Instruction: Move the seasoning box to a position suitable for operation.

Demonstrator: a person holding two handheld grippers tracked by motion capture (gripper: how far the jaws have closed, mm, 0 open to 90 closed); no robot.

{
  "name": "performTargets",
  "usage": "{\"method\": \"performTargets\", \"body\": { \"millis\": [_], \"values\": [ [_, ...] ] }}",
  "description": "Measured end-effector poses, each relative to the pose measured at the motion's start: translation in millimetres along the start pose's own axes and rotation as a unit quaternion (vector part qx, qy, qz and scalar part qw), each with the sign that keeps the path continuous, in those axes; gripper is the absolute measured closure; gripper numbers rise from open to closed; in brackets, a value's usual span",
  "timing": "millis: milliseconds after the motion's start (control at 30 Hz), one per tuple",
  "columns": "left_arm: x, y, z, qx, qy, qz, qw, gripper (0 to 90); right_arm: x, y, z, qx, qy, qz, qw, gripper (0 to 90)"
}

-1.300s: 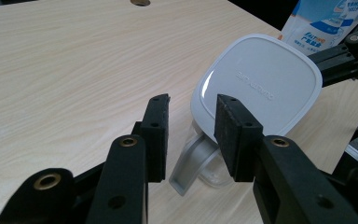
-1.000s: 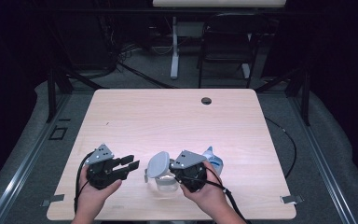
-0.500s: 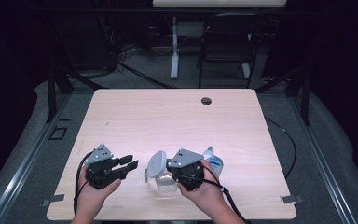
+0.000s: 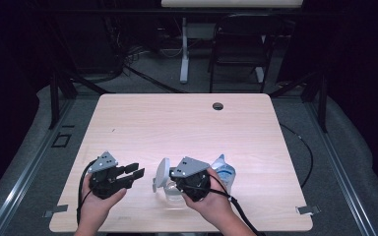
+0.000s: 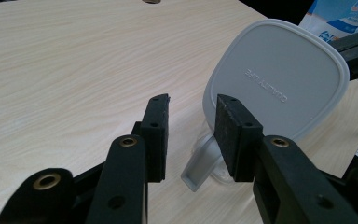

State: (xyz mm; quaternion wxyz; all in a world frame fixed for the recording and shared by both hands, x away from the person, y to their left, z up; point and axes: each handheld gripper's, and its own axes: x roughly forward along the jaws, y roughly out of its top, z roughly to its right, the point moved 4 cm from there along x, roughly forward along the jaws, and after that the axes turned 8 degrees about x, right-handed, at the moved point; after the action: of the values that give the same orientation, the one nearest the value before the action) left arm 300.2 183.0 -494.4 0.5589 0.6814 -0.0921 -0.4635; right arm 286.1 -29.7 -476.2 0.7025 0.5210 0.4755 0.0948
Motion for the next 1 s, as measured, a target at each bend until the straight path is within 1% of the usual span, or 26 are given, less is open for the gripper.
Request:
{"method": "performTargets", "body": {
  "millis": [200,233,300,400,467,533,700,1000],
  "values": [
    [0.0,-0.8,-1.5,-0.001,0.001,0.0,1.0,65.4,0.9,0.2,-0.6,-0.001,0.002,0.001,1.0,89.9],
    [0.0,-0.8,-1.7,-0.002,0.001,0.0,1.0,65.4,1.5,1.0,-1.4,0.001,0.007,0.004,1.0,89.7],
    [-0.2,-1.1,-2.1,-0.003,0.003,0.0,1.0,65.4,2.1,2.1,-2.4,0.002,0.007,0.007,0.9999,89.7],
    [0.0,-1.4,-2.4,-0.002,0.003,-0.001,1.0,65.4,2.2,3.1,-3.8,0.0,0.01,0.007,0.9999,89.7],
    [0.2,-1.7,-2.6,-0.003,0.001,-0.001,1.0,65.4,2.7,4.1,-5.0,-0.002,0.012,0.013,0.9999,89.4],
    [1.2,-2.2,-1.9,-0.004,0.001,-0.003,1.0,65.4,3.0,5.0,-7.4,-0.008,0.018,0.018,0.9996,89.3],
    [1.3,-2.5,-2.5,-0.003,0.0,-0.004,1.0,65.4,4.2,4.7,-8.6,-0.01,0.017,0.016,0.9997,89.3],
    [1.8,-3.8,-4.2,-0.007,0.001,-0.003,1.0,65.5,2.9,4.0,-5.9,-0.008,0.014,0.015,0.9998,89.0]
  ]
}}
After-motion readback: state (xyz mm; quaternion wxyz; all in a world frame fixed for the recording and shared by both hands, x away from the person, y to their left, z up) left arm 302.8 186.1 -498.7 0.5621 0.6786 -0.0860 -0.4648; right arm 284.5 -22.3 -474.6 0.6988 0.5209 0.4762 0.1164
